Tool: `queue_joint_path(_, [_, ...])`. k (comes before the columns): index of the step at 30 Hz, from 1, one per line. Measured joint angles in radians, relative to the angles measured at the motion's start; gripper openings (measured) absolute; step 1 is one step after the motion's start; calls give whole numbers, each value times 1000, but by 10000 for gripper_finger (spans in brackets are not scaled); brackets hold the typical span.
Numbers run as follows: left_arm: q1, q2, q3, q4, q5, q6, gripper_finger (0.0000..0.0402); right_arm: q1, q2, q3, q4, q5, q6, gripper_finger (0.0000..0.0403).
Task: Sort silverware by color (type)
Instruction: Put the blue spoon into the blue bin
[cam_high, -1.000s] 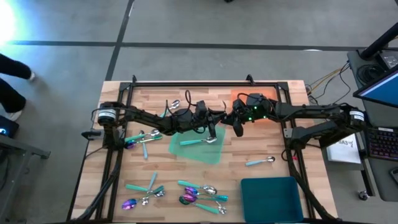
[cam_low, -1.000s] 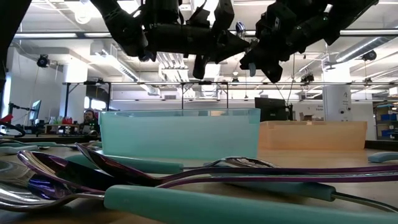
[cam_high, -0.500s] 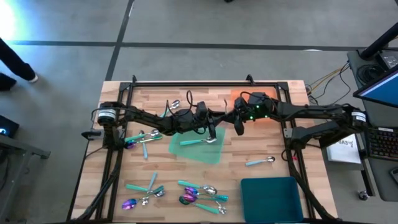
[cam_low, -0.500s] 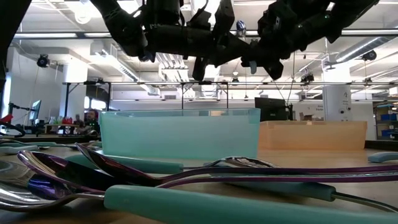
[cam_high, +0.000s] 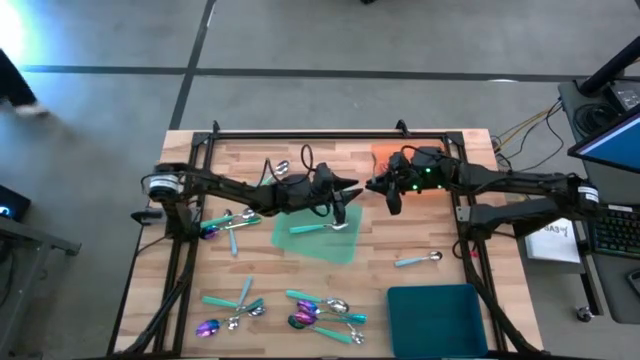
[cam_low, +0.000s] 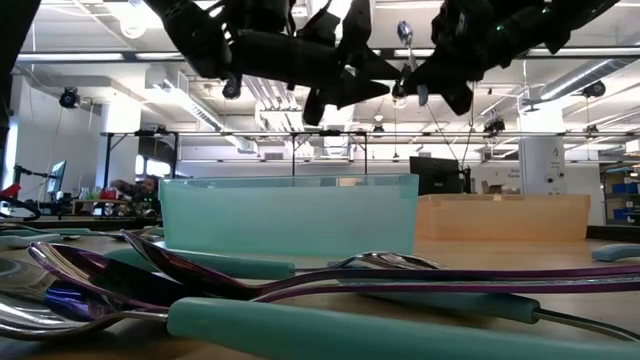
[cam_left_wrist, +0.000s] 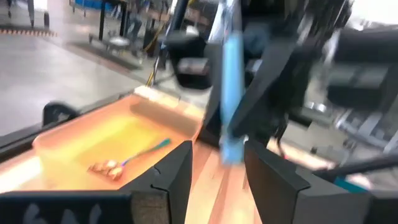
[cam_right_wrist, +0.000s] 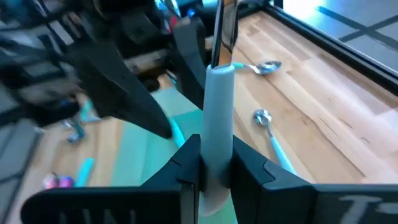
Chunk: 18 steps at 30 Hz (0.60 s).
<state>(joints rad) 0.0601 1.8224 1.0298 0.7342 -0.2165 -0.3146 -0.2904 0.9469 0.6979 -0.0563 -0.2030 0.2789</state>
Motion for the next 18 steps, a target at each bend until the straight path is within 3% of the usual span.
queue_joint_path(8, [0, -92, 0, -313, -2, 18, 130, 128, -41, 0, -118, -14, 101, 43])
queue_joint_path(12, [1, -124, -1, -451, -9, 26, 130, 259, -35, 0, -182, -17, 219, 43])
queue_joint_path(18, [3, -157, -1, -591, -33, 41, 130, 479, -36, 0, -186, -113, 452, 43])
